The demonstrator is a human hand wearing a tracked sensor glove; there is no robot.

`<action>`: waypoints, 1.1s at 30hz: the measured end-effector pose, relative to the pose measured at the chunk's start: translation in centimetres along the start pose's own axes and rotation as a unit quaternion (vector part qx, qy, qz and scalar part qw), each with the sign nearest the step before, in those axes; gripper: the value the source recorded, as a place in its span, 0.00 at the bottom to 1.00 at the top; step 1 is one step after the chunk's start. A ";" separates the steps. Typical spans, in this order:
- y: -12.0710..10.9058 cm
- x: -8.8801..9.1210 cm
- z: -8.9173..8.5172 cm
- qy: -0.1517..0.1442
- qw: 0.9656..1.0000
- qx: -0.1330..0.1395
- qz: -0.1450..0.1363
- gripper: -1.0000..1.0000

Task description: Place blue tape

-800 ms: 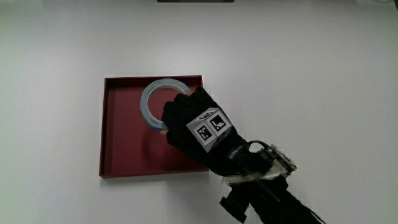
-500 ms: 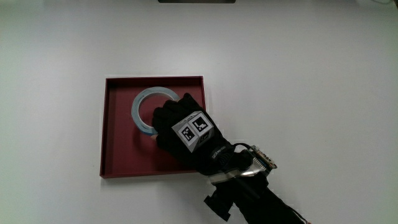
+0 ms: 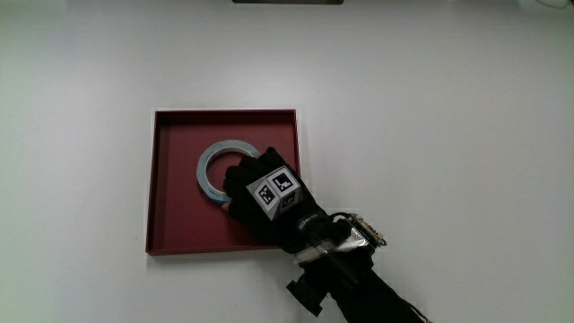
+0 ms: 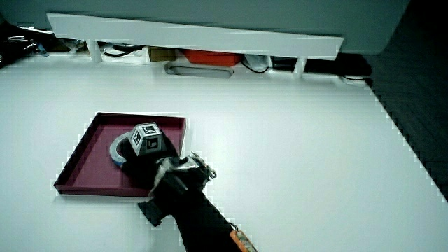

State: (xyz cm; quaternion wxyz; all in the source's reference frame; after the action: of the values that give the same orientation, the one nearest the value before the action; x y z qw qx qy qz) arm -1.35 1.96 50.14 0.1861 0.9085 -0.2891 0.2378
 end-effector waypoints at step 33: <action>-3.6 -0.8 5.8 0.067 0.997 -0.023 0.013 0.00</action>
State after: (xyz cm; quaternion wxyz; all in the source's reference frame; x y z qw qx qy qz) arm 2.17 2.23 44.23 0.2230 0.8820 -0.2930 0.2941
